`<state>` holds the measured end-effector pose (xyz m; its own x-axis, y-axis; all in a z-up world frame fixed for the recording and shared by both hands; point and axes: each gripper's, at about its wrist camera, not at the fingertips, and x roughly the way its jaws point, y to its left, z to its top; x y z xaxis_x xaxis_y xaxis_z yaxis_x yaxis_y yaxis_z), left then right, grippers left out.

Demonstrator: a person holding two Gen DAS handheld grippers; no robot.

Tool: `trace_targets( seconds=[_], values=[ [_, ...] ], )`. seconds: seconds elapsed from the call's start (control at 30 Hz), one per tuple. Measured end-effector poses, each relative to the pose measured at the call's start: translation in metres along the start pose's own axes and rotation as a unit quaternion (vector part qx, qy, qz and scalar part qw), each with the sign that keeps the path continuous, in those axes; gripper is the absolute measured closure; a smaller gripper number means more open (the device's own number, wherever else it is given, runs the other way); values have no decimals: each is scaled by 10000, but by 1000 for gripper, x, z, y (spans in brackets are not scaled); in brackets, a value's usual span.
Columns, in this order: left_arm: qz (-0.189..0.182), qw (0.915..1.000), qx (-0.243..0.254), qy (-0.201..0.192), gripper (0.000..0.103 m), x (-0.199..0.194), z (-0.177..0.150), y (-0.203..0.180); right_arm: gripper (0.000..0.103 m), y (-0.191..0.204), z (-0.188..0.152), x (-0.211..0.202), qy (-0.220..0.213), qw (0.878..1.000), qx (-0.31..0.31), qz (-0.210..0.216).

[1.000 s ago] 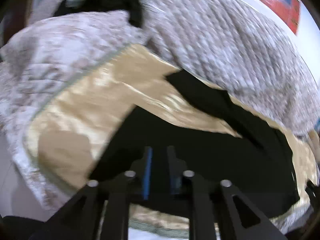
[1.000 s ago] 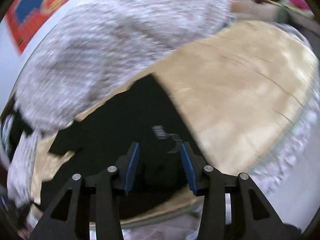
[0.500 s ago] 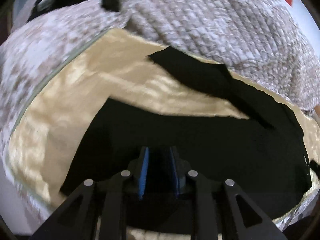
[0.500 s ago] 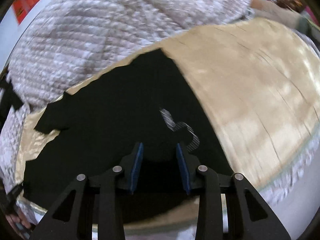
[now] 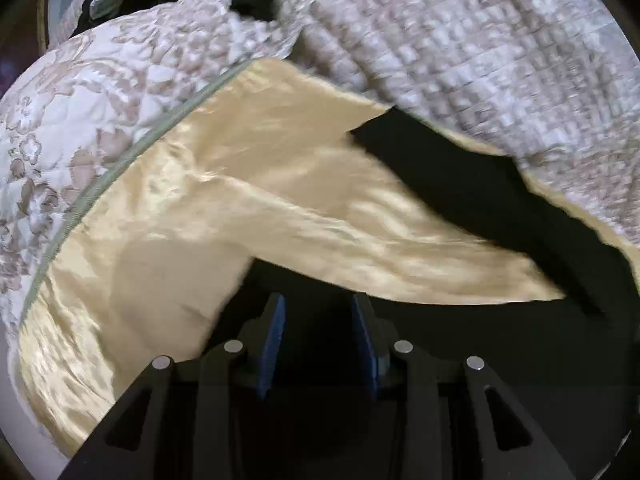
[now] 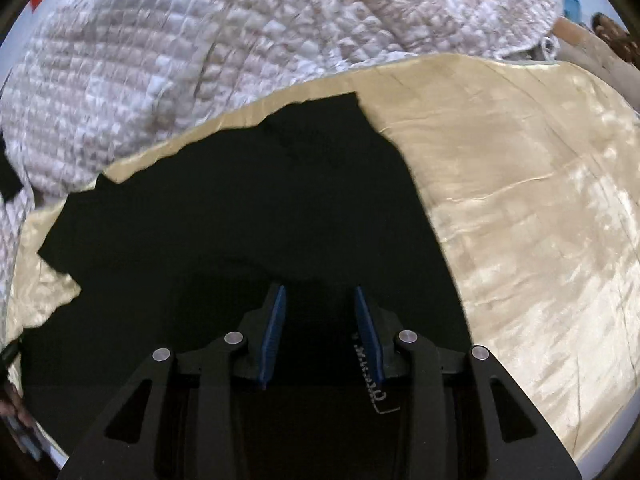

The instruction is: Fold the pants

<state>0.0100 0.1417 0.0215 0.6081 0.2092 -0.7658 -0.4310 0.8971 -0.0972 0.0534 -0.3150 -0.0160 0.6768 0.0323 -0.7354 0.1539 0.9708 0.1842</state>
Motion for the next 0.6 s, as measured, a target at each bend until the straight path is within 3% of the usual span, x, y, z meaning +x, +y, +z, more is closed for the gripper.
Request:
trace_targets(
  seconds=[0.13, 0.3, 0.43, 0.5, 0.6],
  values=[
    [-535, 9973, 479, -154, 66, -25, -18, -37, 66, 15, -10, -12, -96, 9990, -186, 400],
    [-1194, 9856, 1193, -114, 65, -44, -45, -81, 65, 62, -38, -23, -144, 9923, -939, 789],
    [-1126, 9817, 1533, 124, 65, -35, -58, -100, 55, 83, -57, -21, -106, 9886, -1260, 814],
    [-1092, 9819, 1539, 187, 65, -34, -62, -101, 54, 89, -63, -9, 87, 9875, -1413, 694],
    [-1094, 9825, 1504, 125, 63, -41, -59, -100, 54, 93, -64, -14, -60, 9861, -1558, 580]
  ],
)
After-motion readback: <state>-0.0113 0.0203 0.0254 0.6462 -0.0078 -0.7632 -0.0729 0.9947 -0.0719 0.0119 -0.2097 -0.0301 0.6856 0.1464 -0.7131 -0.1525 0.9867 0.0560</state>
